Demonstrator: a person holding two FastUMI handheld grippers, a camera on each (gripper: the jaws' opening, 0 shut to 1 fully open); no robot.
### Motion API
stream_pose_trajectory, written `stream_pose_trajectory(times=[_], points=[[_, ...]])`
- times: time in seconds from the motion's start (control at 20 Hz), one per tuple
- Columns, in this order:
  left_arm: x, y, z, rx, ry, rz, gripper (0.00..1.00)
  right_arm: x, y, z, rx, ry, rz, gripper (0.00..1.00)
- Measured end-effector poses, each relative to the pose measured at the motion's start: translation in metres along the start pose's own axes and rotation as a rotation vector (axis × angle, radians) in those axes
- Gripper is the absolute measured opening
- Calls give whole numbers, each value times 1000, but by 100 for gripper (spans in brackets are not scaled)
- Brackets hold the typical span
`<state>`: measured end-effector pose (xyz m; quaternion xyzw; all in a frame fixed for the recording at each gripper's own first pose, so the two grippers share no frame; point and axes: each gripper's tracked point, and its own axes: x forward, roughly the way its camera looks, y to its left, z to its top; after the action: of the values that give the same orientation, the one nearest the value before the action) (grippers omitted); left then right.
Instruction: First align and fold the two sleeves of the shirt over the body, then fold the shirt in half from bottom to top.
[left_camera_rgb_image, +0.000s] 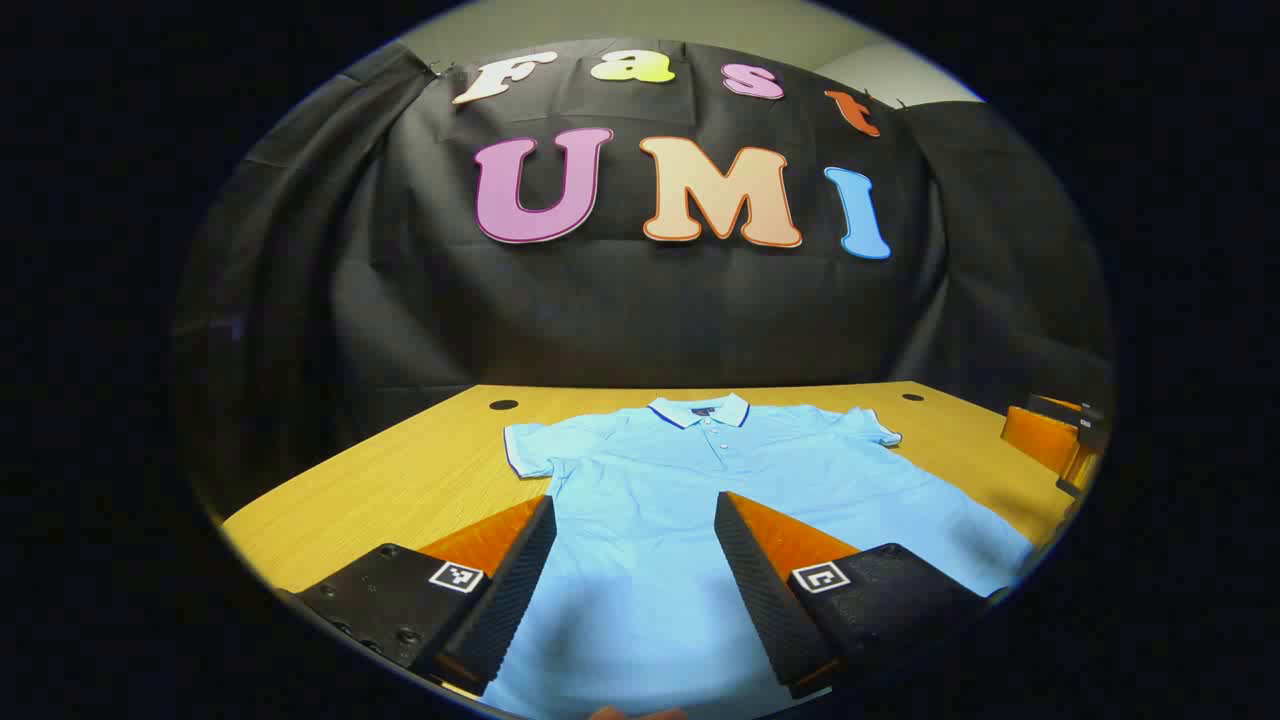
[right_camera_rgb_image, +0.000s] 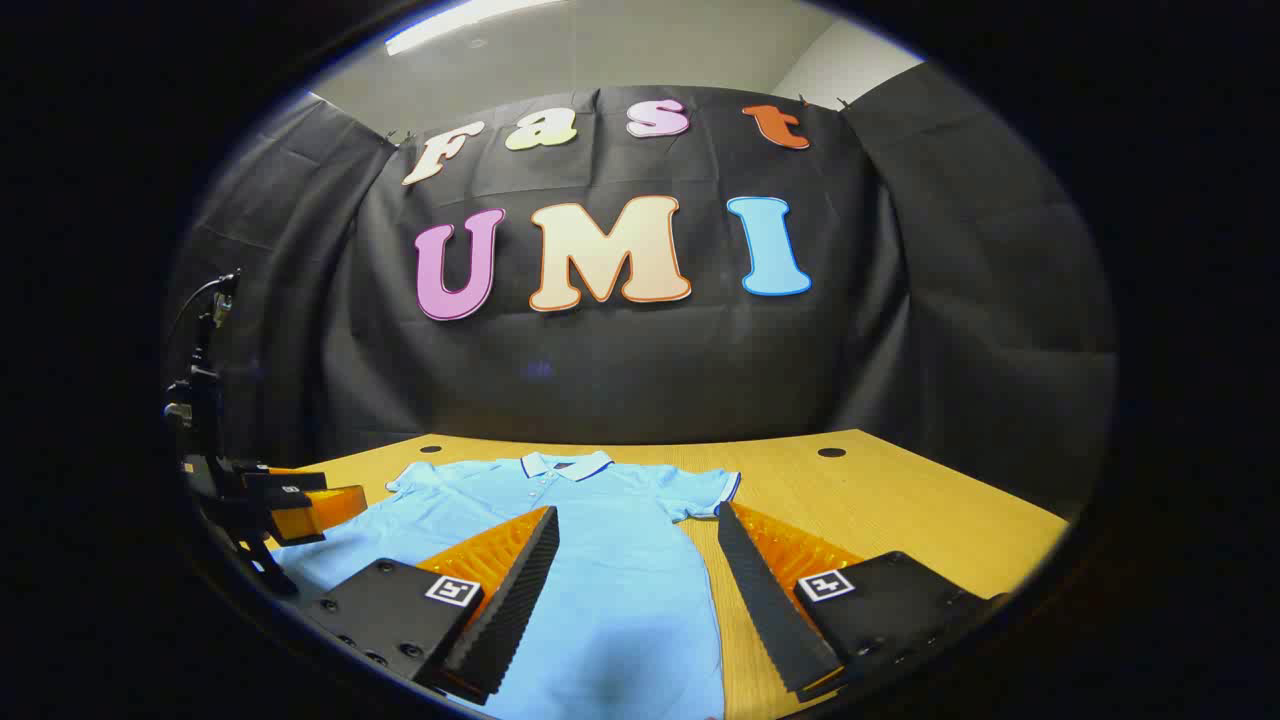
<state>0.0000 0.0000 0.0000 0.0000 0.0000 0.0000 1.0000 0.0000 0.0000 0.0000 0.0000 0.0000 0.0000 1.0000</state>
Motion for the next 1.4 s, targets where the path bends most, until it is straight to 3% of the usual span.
stream_pose_trajectory(times=[0.75,0.9,1.4], points=[[1,6,-4,17,2,4,95,10,8,-13,-5,37,15,99],[2,13,-4,7,-2,33,95,14,10,-13,-13,38,23,99],[0,10,0,6,-22,25,95,53,-16,-15,-78,126,-19,99]])
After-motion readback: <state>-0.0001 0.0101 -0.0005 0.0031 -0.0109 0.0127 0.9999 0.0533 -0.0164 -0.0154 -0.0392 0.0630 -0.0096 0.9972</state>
